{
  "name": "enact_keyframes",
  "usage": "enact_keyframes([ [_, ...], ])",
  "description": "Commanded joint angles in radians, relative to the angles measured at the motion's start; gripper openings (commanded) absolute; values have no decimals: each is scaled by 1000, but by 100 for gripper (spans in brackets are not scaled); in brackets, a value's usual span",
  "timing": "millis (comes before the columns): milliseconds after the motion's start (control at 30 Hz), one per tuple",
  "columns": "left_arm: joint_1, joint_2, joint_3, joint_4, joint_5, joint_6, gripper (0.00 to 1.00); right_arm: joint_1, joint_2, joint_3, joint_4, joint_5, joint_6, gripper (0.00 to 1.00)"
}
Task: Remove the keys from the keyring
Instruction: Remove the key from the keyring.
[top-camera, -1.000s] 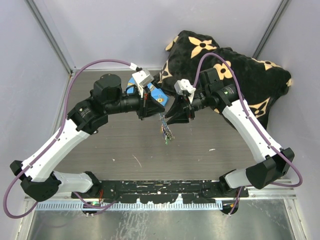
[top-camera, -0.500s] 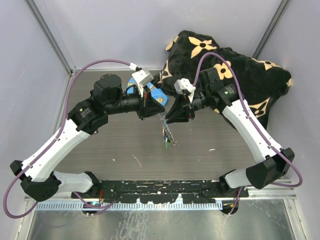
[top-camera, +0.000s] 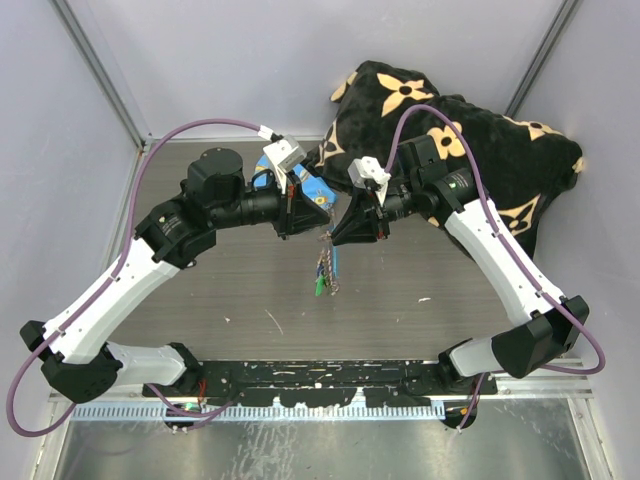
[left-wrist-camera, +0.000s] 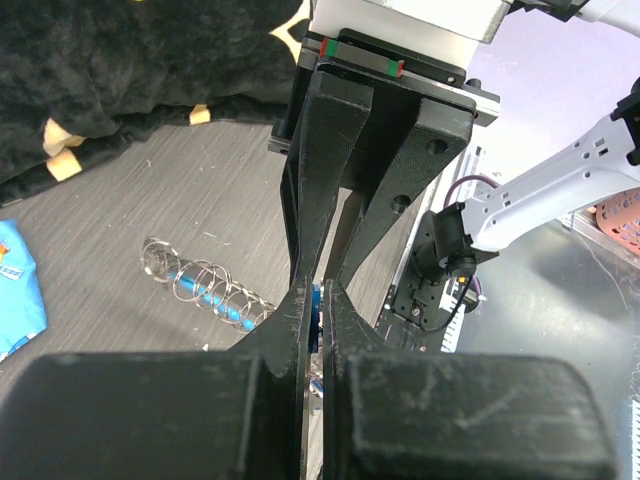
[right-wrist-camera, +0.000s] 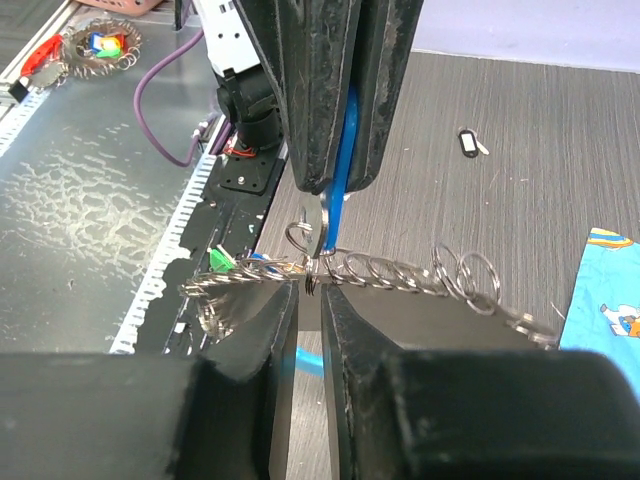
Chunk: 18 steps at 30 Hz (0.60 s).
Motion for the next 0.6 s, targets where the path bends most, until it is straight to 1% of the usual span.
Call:
enact_keyframes([
  [0, -3, -29, 12, 80, 20, -3, 0, 5, -23, 45, 28, -12, 11, 21],
  [167, -3, -27, 13, 81, 24, -6, 0, 6, -24, 52, 25, -14, 13, 20],
  [367, -3, -26, 11, 81, 23, -5, 0, 5, -27, 67, 24, -5, 20, 9],
  [567, -3, -36, -8, 98, 8, -9, 0, 1, -25, 70, 25, -16, 21, 4],
])
